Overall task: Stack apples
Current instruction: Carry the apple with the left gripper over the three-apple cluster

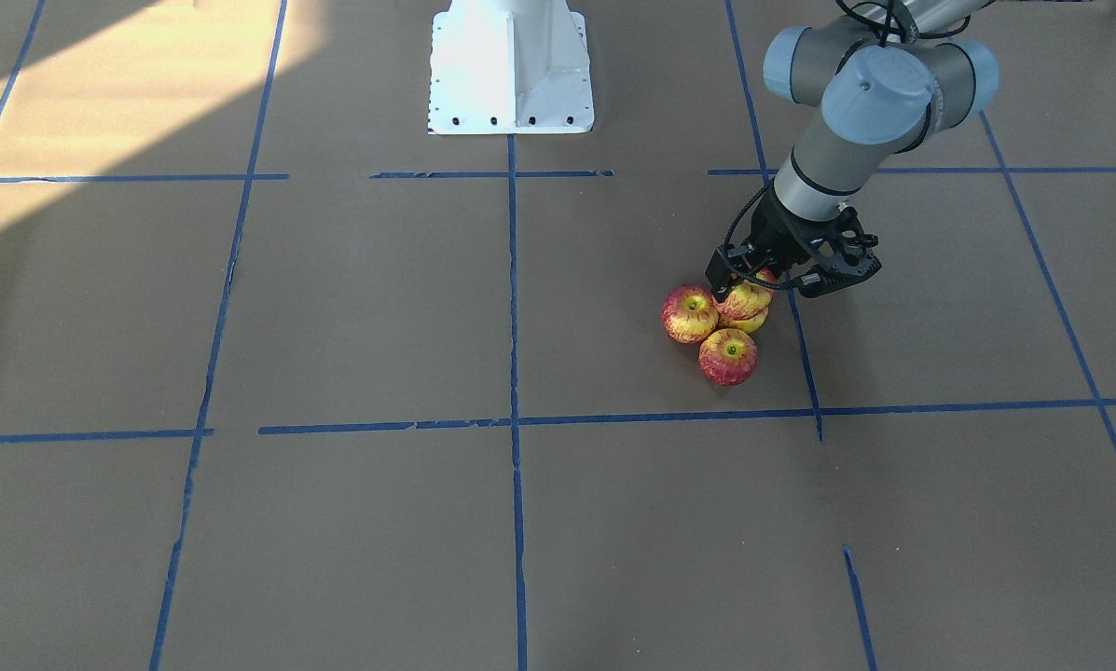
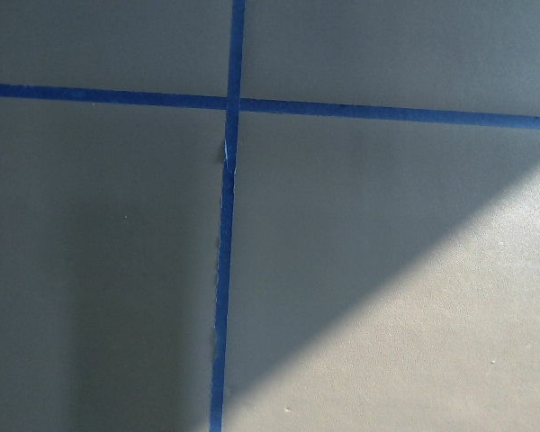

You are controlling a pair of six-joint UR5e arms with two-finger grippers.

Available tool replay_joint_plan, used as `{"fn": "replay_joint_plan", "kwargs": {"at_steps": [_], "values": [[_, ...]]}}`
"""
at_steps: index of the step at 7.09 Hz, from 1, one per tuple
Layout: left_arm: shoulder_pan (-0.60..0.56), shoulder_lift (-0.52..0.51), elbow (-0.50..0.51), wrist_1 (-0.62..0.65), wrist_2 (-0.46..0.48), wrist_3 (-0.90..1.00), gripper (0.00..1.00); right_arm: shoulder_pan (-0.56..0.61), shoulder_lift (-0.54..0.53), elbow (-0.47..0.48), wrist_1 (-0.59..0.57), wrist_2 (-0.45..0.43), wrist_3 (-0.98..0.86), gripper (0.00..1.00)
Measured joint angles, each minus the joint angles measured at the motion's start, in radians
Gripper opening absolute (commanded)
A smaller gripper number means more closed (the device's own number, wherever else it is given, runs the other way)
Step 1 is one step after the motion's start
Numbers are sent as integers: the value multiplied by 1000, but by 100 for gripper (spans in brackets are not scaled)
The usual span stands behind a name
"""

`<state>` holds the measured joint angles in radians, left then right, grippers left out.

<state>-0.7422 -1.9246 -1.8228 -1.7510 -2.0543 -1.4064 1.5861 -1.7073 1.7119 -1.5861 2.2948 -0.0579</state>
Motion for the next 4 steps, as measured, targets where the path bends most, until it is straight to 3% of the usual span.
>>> {"fn": "replay_joint_plan", "kwargs": {"at_steps": [4], "values": [[24, -18, 15, 2, 35, 0, 0, 0, 0, 0, 0, 0, 0, 100]]}}
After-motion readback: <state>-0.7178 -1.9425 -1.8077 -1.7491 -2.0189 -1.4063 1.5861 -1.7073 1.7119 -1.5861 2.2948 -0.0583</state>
